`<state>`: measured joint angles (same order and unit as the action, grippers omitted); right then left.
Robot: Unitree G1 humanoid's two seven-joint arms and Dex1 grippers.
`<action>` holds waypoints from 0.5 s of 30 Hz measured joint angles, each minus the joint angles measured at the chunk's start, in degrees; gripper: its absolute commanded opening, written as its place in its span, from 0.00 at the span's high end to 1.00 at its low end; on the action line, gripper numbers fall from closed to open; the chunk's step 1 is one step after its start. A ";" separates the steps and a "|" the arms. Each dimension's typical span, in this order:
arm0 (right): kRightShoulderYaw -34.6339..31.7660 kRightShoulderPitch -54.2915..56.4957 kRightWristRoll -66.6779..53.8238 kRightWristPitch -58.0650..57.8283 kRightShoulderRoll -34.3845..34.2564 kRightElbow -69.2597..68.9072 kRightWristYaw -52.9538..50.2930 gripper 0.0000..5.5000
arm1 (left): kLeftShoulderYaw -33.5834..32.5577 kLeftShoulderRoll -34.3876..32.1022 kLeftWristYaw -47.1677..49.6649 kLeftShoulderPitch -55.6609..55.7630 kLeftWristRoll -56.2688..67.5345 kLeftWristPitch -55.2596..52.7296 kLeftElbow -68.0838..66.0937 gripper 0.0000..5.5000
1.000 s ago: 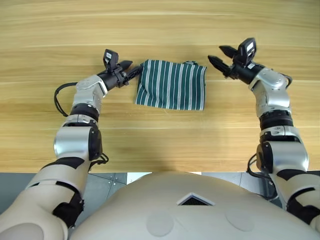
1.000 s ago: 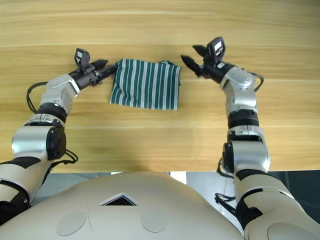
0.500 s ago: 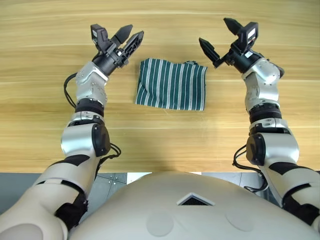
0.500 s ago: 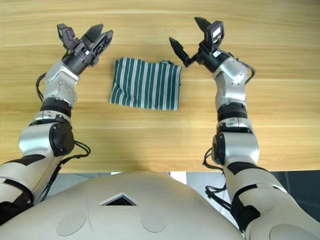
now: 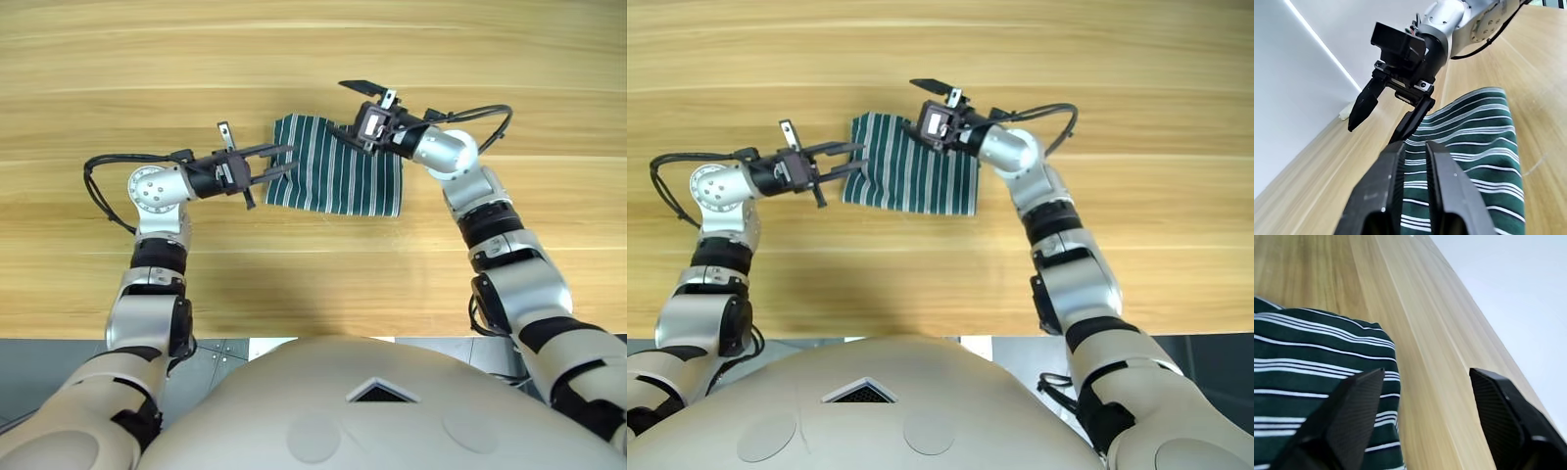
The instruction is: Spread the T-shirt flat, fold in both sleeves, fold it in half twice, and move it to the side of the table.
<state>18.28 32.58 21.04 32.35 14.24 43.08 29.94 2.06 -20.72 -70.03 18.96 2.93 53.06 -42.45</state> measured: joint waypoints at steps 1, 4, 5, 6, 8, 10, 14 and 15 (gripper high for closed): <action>1.32 0.62 1.07 0.00 -0.31 0.09 -0.04 0.56 | 0.98 -0.58 1.34 -0.04 -1.39 0.65 -0.26 0.98; 4.33 1.45 2.84 -0.05 -0.87 0.55 0.19 0.66 | 2.62 -1.35 4.11 -0.08 -2.74 1.45 -0.44 1.00; 4.93 1.47 3.00 -0.14 -1.17 0.93 0.44 0.68 | 3.28 -1.50 4.74 -0.08 -2.80 1.57 -0.44 1.00; 5.53 1.57 3.31 -0.37 -1.52 1.34 0.72 0.72 | 3.85 -1.67 5.27 -0.08 -2.83 1.60 -0.43 1.00; 7.06 1.83 4.11 -0.67 -1.86 1.80 1.30 0.78 | 4.60 -2.15 6.58 -0.07 -3.34 1.64 -0.43 1.00; 7.85 2.10 4.39 -0.84 -2.21 1.81 2.19 0.84 | 5.85 -2.71 7.78 -0.06 -3.90 1.84 -0.54 1.00; 9.39 2.24 4.39 -1.18 -3.24 1.68 4.11 0.96 | 7.10 -4.16 10.81 0.27 -6.49 2.00 -1.08 1.00; 9.53 2.45 4.52 -1.35 -3.61 1.86 4.13 0.99 | 7.61 -4.61 11.96 0.46 -7.70 2.14 -1.48 1.00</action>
<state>27.81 35.03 25.55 31.00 10.63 44.94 34.07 9.67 -25.32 -58.07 19.42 -4.77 55.21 -43.93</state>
